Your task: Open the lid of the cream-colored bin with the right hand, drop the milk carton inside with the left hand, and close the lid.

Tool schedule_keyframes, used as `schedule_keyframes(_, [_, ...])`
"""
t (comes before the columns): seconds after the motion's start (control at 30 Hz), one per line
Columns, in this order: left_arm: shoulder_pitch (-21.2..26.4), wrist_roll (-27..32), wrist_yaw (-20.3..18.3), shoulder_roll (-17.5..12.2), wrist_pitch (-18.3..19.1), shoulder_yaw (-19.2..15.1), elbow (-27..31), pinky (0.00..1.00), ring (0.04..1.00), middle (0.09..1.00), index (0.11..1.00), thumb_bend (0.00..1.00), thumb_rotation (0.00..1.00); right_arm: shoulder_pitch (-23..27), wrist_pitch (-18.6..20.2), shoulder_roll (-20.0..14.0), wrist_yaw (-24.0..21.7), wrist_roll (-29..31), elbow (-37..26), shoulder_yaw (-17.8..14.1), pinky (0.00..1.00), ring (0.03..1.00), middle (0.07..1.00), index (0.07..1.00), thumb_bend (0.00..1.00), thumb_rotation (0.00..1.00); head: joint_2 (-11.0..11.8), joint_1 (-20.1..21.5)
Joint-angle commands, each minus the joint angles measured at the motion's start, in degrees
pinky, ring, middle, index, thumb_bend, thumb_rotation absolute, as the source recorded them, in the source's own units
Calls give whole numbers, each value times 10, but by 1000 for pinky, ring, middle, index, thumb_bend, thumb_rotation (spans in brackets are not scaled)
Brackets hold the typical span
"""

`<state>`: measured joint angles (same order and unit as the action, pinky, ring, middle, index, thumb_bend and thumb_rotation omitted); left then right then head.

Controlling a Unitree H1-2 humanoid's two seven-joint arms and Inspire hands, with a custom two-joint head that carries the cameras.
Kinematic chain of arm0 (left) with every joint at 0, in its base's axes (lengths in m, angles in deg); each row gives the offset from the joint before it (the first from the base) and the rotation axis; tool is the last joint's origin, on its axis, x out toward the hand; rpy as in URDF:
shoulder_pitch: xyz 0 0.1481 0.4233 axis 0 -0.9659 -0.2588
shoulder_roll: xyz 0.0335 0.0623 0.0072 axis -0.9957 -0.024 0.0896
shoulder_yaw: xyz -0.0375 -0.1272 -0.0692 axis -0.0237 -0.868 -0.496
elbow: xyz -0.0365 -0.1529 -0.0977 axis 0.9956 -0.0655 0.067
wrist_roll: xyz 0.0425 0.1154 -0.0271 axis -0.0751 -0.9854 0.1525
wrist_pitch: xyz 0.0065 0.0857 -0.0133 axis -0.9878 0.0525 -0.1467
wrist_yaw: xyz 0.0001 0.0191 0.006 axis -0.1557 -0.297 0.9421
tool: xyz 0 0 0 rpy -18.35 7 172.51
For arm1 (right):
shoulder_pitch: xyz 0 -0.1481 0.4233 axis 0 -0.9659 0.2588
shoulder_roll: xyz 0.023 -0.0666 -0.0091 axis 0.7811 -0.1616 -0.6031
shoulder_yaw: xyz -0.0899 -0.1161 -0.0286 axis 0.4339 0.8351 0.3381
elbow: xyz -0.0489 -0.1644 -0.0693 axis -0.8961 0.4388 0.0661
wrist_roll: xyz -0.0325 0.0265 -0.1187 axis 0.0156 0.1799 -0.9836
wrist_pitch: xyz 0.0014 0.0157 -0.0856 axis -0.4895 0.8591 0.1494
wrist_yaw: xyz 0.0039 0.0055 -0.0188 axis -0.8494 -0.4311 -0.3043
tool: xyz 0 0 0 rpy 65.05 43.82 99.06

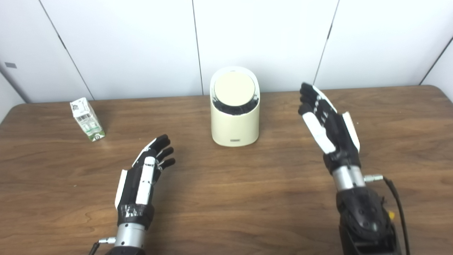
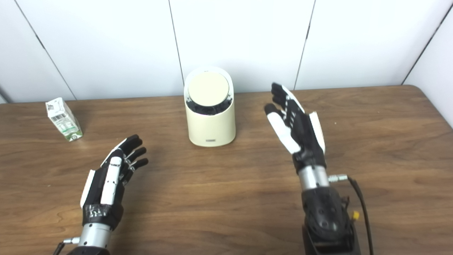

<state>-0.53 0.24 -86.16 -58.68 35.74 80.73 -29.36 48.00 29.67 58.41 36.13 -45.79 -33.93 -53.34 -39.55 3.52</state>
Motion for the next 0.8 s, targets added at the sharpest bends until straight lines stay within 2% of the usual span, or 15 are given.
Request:
schedule_keyframes(0.0, [13,3,-4,1,-27,0,6,794,847,870,867,249,818,34,5,-2,1,-27,-17,8,839,913,911,895,564,678,0,0])
schedule_keyframes(0.03, [13,4,-4,1,-27,0,5,795,848,872,869,249,818,44,14,-4,2,-41,-15,13,821,901,912,901,597,679,0,0])
schedule_keyframes(0.07, [13,5,-4,1,-28,0,5,795,847,871,869,250,817,55,24,-5,3,-58,-13,17,755,859,904,905,630,676,0,0])
schedule_keyframes(0.1, [13,5,-4,1,-29,0,3,794,846,870,869,251,816,67,31,-8,2,-72,-7,22,601,739,868,913,679,674,2,1])
schedule_keyframes(0.13, [13,4,-5,0,-31,0,2,795,846,870,869,250,815,80,36,-12,-1,-83,0,27,672,782,902,934,706,673,2,1])
schedule_keyframes(0.17, [13,4,-5,0,-32,-1,1,797,846,870,870,249,816,92,41,-15,-4,-89,8,31,780,888,954,964,727,680,2,1])
schedule_keyframes(0.27, [12,6,-6,0,-33,-1,1,801,849,873,872,247,818,120,57,-23,-11,-113,26,42,867,974,993,993,773,698,2,0])
schedule_keyframes(0.4, [11,5,-5,2,-36,0,0,796,846,870,869,248,820,159,56,-38,-6,-161,67,64,913,999,1000,1000,836,693,3,-1])
schedule_keyframes(0.57, [10,5,-5,3,-37,1,0,802,849,871,871,256,817,190,47,-39,4,-185,110,72,968,1000,1000,1000,896,600,3,-3])
schedule_keyframes(0.67, [8,4,-5,3,-37,1,-1,804,846,869,871,261,819,208,53,-31,11,-191,135,71,997,1000,1000,1000,889,530,3,-4])
schedule_keyframes(0.77, [8,4,-3,4,-34,2,2,799,845,868,870,261,820,217,52,-28,20,-200,154,74,1000,1000,1000,1000,872,516,3,-4])
